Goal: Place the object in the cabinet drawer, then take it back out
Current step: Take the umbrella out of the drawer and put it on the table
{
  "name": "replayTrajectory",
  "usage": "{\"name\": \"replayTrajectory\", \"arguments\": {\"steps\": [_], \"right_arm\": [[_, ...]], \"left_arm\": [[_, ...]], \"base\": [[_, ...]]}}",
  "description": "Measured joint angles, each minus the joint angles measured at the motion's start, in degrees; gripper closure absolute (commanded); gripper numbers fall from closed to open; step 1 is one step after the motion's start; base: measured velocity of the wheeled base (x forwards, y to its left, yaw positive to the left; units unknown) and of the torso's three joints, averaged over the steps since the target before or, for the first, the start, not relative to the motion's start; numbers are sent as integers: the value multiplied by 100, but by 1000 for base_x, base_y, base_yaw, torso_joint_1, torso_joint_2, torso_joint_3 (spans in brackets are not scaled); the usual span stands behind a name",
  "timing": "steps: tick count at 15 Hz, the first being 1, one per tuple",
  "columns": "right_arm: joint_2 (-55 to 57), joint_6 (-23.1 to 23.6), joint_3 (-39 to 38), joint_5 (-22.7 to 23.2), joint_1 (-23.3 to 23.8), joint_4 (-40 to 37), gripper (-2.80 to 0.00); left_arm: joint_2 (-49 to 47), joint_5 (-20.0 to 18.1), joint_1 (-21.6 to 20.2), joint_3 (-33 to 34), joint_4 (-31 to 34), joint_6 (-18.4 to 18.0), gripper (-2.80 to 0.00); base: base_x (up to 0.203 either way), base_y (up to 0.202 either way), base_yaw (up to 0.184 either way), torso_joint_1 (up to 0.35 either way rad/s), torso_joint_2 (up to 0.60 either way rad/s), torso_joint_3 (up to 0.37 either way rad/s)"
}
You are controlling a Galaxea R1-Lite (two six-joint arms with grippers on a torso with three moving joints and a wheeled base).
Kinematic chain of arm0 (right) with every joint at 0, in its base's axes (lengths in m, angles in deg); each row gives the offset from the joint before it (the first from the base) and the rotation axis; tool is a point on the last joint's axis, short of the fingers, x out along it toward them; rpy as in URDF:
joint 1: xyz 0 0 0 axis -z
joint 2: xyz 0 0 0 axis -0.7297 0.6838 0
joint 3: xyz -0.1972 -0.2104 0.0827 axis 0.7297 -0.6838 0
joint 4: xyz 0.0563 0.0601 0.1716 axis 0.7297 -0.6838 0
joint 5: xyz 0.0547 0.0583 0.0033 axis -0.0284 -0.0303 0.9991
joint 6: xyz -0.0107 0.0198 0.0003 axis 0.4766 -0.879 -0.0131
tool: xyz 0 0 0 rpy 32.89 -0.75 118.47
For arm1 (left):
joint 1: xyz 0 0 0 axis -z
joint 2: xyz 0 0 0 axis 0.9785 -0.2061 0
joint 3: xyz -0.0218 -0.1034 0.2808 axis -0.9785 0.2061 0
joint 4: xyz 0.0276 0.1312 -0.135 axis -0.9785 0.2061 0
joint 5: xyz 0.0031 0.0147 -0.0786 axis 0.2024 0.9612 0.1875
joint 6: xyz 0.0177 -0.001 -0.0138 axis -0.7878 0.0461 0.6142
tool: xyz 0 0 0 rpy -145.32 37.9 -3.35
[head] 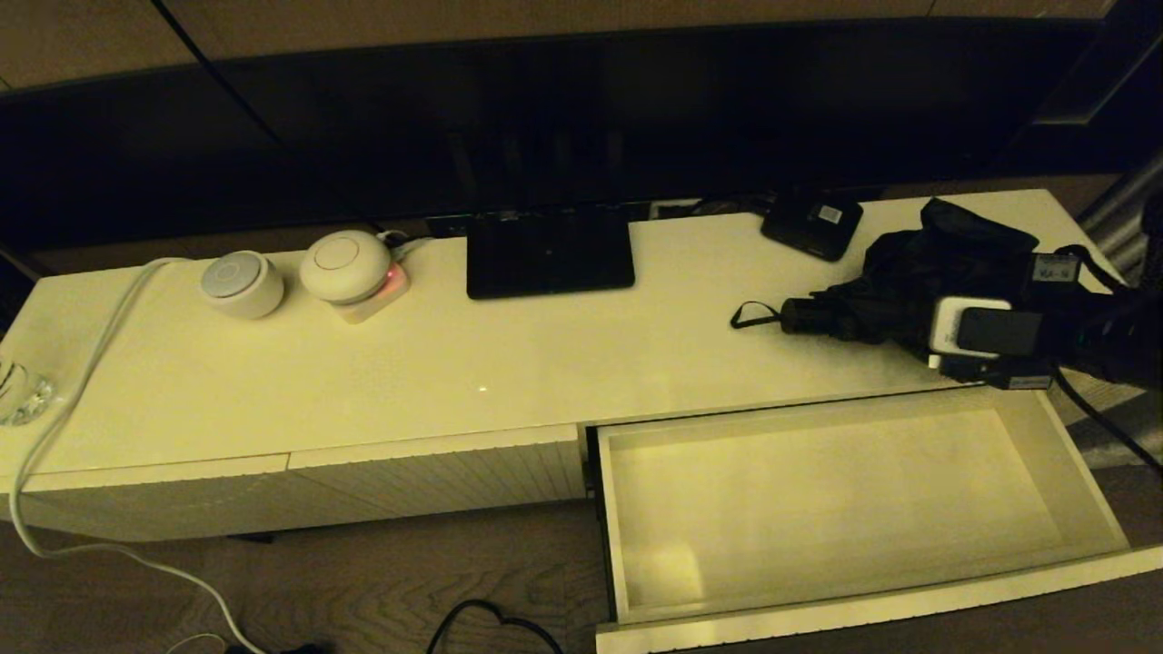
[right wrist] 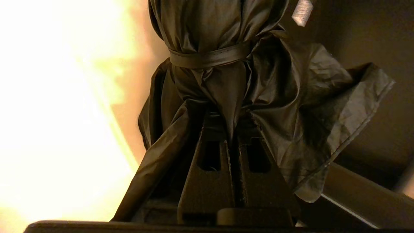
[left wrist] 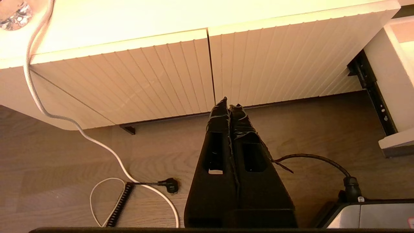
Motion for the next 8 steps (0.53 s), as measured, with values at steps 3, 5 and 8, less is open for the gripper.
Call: {"name": "replayTrajectory", "arguments": {"steps": [3,5,8], "right_arm": [[471,265,219,20,-44,481,0],[646,300,345,9,-84,693,0],[765,290,388,39,-95,793,0]], "left_arm": [[0,-1,0,0,-2,1,0],[0,-1,0,0,-4,4,0],[0,-1,0,0,-2,0,0]], "base": [[0,0,0,0,0,0],[0,0,0,0,0,0],[0,0,0,0,0,0]]}}
